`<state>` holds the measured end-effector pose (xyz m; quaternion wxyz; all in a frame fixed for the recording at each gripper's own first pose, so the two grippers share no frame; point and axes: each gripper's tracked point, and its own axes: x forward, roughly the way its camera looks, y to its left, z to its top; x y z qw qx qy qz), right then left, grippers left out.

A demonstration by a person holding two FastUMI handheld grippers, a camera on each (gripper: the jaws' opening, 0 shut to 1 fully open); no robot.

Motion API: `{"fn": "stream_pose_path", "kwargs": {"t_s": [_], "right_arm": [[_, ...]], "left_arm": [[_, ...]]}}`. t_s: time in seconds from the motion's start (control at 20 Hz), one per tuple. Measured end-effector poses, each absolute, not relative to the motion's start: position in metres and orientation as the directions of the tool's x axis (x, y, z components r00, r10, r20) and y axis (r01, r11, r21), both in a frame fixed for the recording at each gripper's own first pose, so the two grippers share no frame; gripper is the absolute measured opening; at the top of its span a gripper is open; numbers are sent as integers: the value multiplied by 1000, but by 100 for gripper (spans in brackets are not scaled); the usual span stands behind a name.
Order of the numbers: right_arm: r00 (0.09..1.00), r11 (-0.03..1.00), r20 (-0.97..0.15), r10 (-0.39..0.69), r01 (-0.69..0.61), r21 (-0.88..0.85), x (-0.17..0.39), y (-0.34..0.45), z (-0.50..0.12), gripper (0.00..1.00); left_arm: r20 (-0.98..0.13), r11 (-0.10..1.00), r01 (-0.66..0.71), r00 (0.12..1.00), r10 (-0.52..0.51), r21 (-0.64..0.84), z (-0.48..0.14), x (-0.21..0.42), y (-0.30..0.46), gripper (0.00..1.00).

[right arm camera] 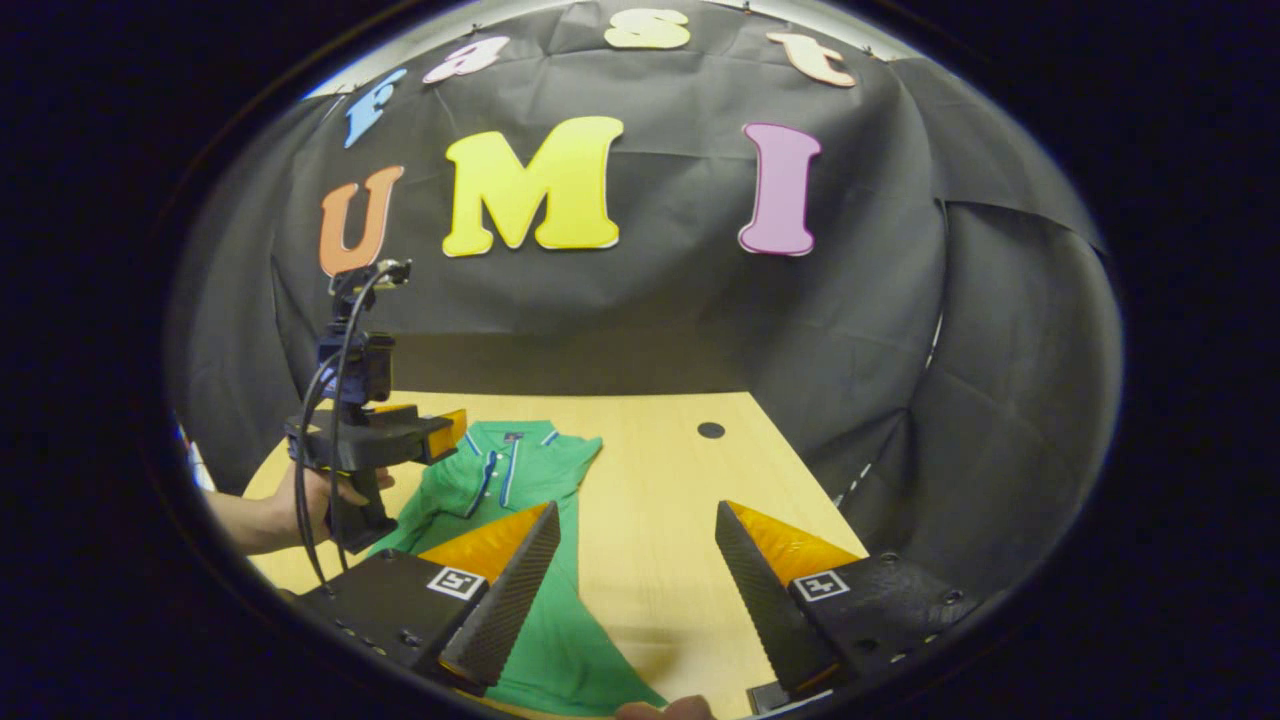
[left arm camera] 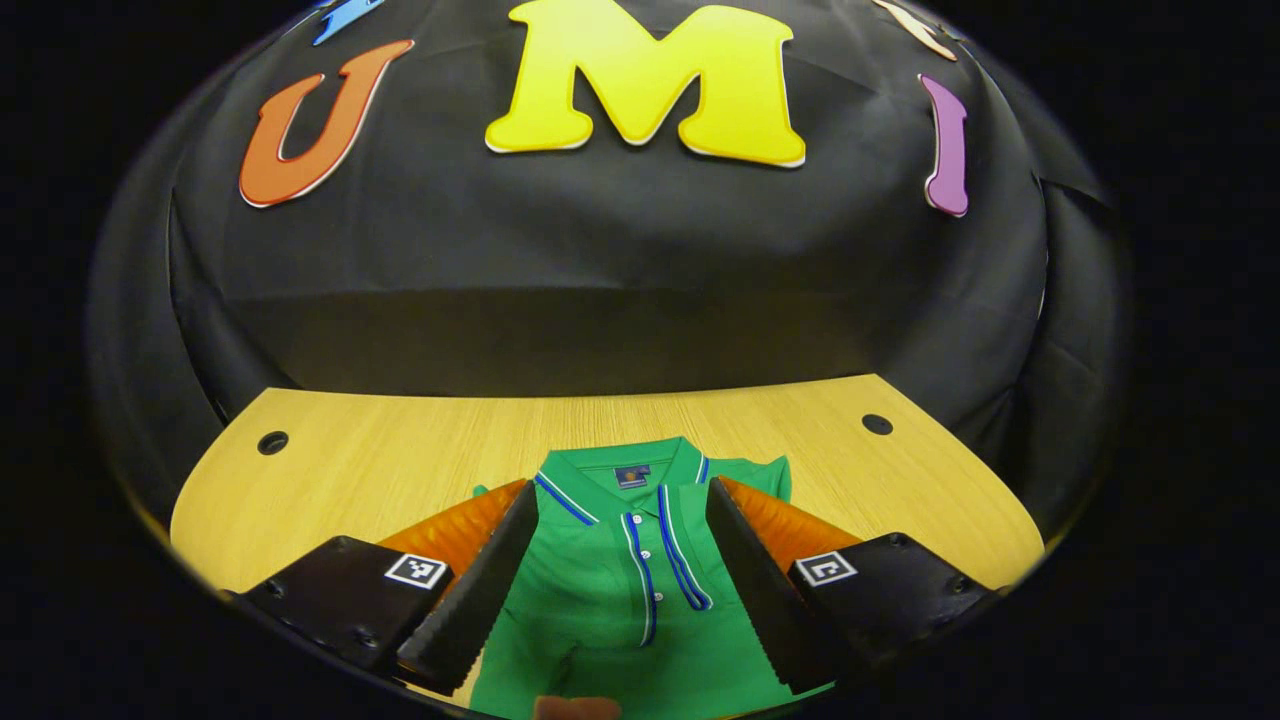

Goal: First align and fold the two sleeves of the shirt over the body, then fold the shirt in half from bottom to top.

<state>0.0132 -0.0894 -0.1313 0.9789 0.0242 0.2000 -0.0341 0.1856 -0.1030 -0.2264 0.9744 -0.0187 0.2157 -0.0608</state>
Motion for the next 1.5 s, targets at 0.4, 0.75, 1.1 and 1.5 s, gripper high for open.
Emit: {"fn": "stream_pose_path", "kwargs": {"t_s": [0.4, 0.75, 1.1, 1.5], "right_arm": [[933, 998, -356, 59, -55, 24, 8, -56, -135, 96], [886, 991, -446, 129, -124, 40, -25, -49, -178, 96], [779, 991, -614, 130, -117, 61, -77, -51, -249, 96], [614, 990, -782, 102, -136, 23, -113, -59, -333, 96]], "left_arm": [[-353, 998, 29, 934, -48, -59, -168, 81, -45, 100], [-388, 998, 62, 920, -51, 15, -180, -17, -1, 100], [-576, 999, 40, 816, -47, -24, -246, -102, 24, 100], [-825, 998, 16, 562, -65, -67, -331, -176, 35, 100]]}}
